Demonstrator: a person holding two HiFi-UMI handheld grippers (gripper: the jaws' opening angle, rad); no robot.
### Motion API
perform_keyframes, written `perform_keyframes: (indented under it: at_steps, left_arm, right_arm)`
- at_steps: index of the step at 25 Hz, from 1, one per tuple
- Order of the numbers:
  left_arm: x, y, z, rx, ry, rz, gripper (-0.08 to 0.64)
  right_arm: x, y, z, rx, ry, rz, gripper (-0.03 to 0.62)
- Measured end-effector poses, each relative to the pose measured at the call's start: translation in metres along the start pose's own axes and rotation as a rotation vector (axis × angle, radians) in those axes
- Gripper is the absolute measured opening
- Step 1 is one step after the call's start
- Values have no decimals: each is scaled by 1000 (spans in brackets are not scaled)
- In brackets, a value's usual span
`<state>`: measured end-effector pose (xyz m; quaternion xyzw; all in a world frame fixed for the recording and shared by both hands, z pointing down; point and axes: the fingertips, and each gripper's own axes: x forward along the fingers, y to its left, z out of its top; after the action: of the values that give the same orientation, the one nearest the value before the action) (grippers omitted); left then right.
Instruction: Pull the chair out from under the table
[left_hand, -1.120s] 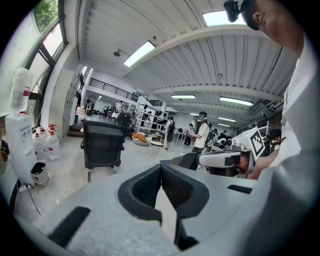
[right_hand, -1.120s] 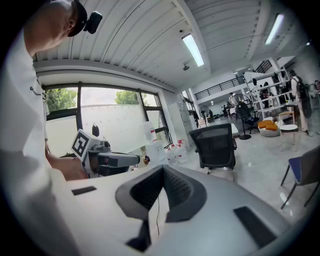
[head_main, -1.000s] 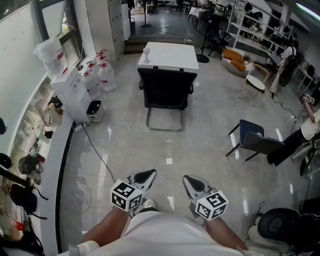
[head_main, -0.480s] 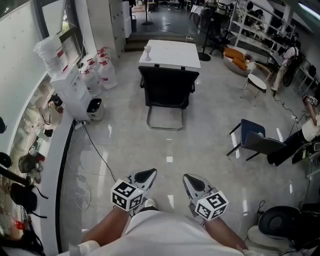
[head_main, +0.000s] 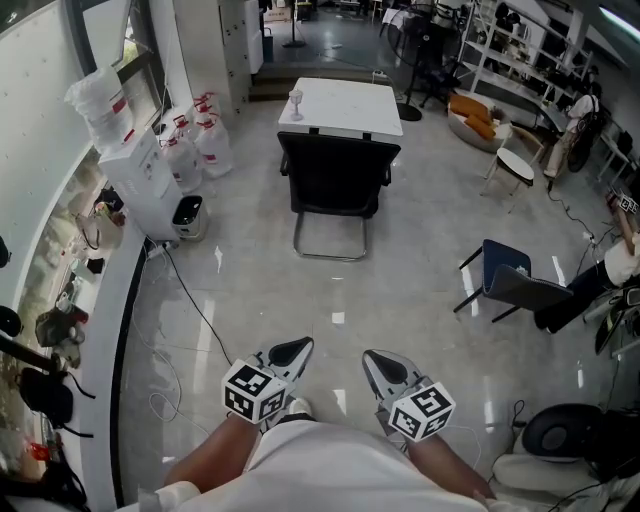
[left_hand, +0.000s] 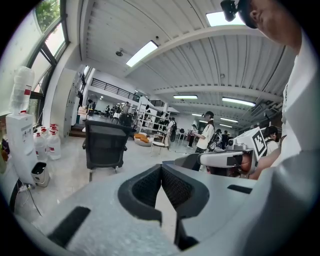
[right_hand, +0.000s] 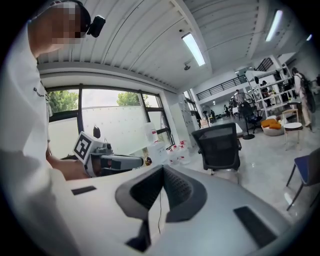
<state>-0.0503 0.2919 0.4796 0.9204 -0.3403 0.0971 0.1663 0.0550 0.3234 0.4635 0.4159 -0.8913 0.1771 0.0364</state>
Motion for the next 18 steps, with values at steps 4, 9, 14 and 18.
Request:
perform_keyframes:
  at_steps: [4, 9, 14, 18]
  left_arm:
    - [5, 10, 2, -4, 2, -1, 8]
    - [4, 28, 3, -8, 2, -15, 8]
    - [1, 47, 5, -8, 10, -28, 8]
    - [0, 63, 6, 7, 17, -39, 8]
  right_arm:
    - [10, -5, 2, 16, 10, -4, 5]
    - [34, -1, -4, 24, 33, 1, 5]
    - [55, 5, -3, 16, 49, 3, 5]
    - [71, 9, -3, 10, 53, -9, 5]
